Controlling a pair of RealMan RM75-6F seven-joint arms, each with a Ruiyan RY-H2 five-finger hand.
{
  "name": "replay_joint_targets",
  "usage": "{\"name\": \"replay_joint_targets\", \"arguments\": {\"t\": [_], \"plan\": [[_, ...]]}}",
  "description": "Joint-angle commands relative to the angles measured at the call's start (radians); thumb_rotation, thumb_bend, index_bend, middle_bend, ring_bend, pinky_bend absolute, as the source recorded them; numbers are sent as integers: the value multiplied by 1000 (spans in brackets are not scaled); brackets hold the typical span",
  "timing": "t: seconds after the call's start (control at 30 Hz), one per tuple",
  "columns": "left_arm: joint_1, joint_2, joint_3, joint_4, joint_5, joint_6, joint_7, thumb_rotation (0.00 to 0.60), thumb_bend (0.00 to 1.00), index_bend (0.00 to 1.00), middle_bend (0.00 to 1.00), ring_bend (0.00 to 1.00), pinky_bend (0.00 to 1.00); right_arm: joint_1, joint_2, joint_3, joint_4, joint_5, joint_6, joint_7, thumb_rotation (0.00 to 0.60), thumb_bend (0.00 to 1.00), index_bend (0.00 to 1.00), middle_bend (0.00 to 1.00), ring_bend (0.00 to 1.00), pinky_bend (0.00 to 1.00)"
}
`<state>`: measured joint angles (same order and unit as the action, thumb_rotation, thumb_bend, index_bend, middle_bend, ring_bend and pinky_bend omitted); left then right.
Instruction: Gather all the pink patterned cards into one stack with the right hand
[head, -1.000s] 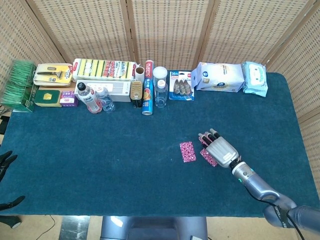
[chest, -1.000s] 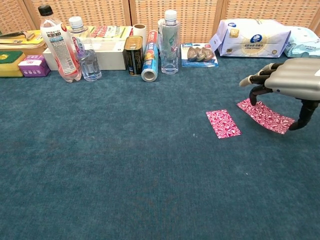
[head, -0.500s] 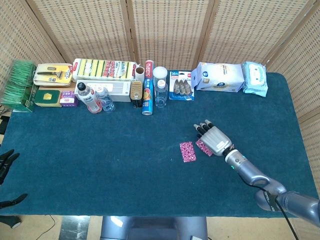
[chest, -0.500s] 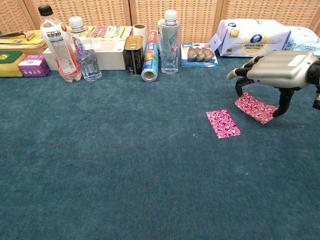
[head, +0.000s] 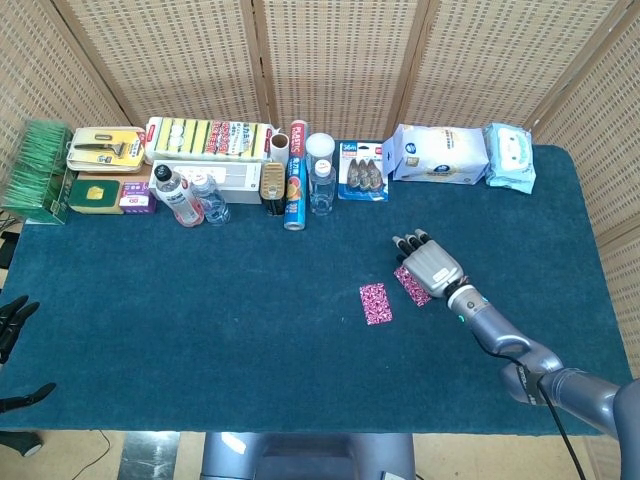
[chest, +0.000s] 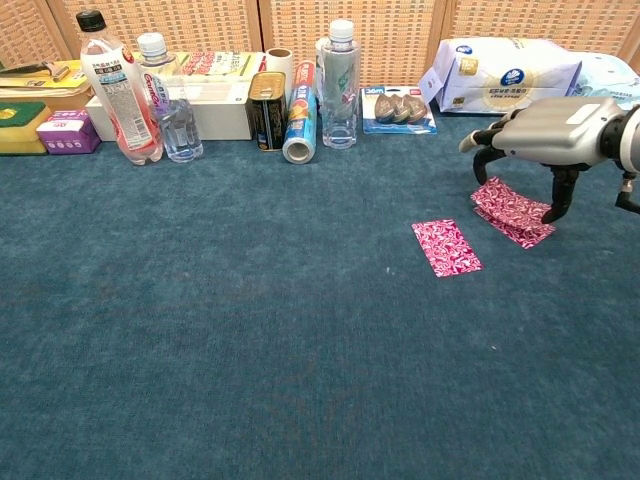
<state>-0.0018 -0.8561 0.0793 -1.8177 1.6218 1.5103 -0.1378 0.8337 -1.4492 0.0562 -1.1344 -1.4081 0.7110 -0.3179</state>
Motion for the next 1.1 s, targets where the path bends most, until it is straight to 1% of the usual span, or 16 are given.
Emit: {"name": "replay_joint_targets", "arguments": {"t": [0.03,0.43,0.83,1.1], "plan": [[0,0,1,2,2,0,-2,600,84,0,0,0,0,2,-3,-1,3,9,-6,-10,600,90,404,85,147,124],[3,3,0,7,6,7,-15,600,84,0,0,0,0,-1,-15,-5,12,45,-10,-49,600,92,395,86,148,130],[3,2,-1,7,7,6,-15,600,83,0,0,0,0,-5,9,1,-12,65,0,-51,600,95,385,85,149,130],[6,2,0,8,10,11,-16,600,85,0,0,0,0,-9,10,2,-17,86,-4,-55,600,96,345,85,149,130]]}}
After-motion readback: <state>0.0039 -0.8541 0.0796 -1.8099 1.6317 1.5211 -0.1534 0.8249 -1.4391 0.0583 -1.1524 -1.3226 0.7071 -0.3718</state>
